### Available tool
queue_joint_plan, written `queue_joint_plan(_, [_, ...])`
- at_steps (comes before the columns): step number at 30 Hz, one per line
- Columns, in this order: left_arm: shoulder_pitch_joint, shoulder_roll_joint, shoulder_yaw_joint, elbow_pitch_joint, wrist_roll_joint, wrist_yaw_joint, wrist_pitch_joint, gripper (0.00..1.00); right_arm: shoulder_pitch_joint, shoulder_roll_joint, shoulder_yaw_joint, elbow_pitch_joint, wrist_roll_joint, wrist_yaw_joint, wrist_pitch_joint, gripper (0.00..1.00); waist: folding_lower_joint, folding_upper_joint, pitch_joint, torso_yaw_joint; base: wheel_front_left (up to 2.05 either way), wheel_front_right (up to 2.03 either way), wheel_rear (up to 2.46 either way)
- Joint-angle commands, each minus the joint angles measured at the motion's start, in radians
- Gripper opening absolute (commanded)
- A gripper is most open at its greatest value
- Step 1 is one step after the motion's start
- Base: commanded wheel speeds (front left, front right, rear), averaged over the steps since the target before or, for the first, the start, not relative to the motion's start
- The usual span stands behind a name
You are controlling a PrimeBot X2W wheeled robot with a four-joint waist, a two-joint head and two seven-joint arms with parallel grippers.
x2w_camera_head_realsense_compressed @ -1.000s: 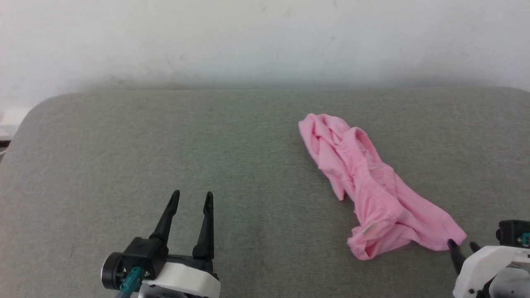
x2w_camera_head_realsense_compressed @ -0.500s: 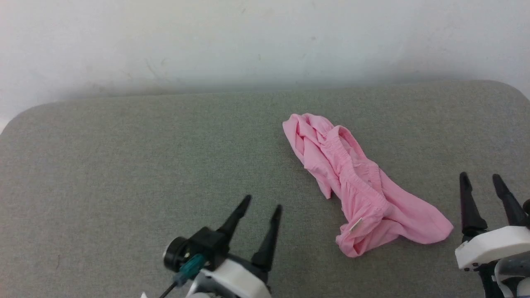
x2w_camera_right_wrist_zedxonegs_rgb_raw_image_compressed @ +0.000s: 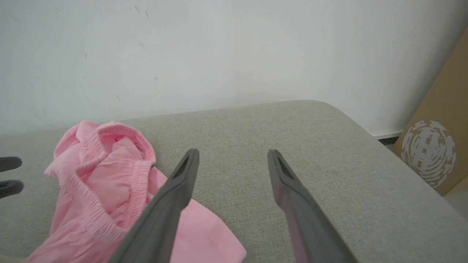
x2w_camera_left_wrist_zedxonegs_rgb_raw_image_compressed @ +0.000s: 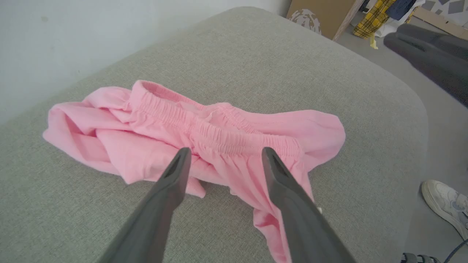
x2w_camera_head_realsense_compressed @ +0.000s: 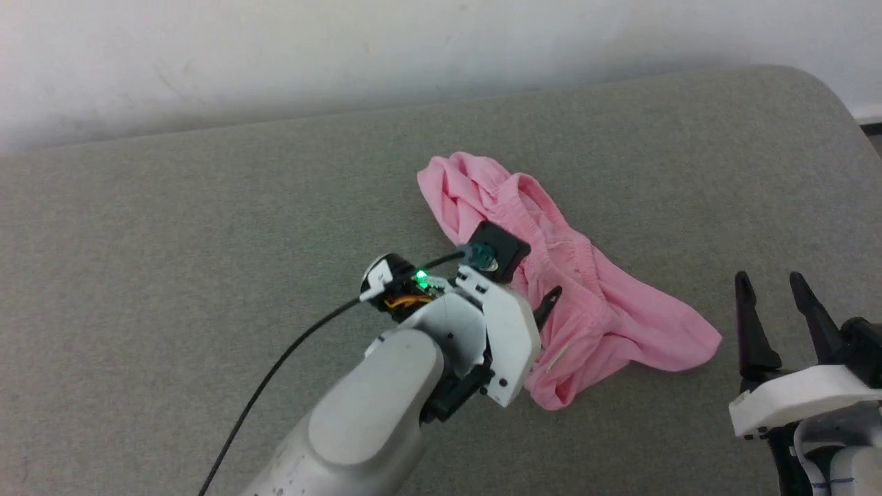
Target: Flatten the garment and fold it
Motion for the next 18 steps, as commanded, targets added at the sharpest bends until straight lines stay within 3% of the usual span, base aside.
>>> queue_joint_plan(1, [-0.042, 0.0, -0.012, 0.022, -0.019, 0.013, 0.025, 1.0, -0.016, 0.003, 0.006, 0.009, 0.013, -0.001, -0.011, 1.0, -0.0001, 0.0, 0.065, -0.07, 0.0, 0.0, 0.0])
queue_joint_plan(7, [-0.173, 0.0, -0.056, 0.139, -0.044, 0.055, 0.111, 1.0, -0.033, 0.003, 0.024, 0.058, 0.037, -0.001, -0.044, 1.0, -0.0001, 0.0, 0.104, -0.121, 0.0, 0.0, 0.0])
queue_joint_plan(16, [-0.238, 0.0, -0.1, 0.261, -0.064, 0.062, 0.148, 0.99, -0.056, 0.003, 0.037, 0.114, 0.058, -0.001, -0.083, 1.0, -0.0001, 0.0, 0.129, -0.141, 0.0, 0.0, 0.0])
queue_joint_plan(17, [-0.238, 0.0, -0.104, 0.265, -0.071, 0.06, 0.144, 0.44, -0.057, 0.003, 0.038, 0.119, 0.059, -0.001, -0.086, 1.0, -0.0001, 0.0, 0.13, -0.138, 0.0, 0.0, 0.0])
queue_joint_plan(18, [-0.238, 0.0, -0.108, 0.267, -0.078, 0.058, 0.138, 0.0, -0.058, 0.003, 0.039, 0.123, 0.06, -0.001, -0.089, 1.0, -0.0001, 0.0, 0.129, -0.133, 0.0, 0.0, 0.0])
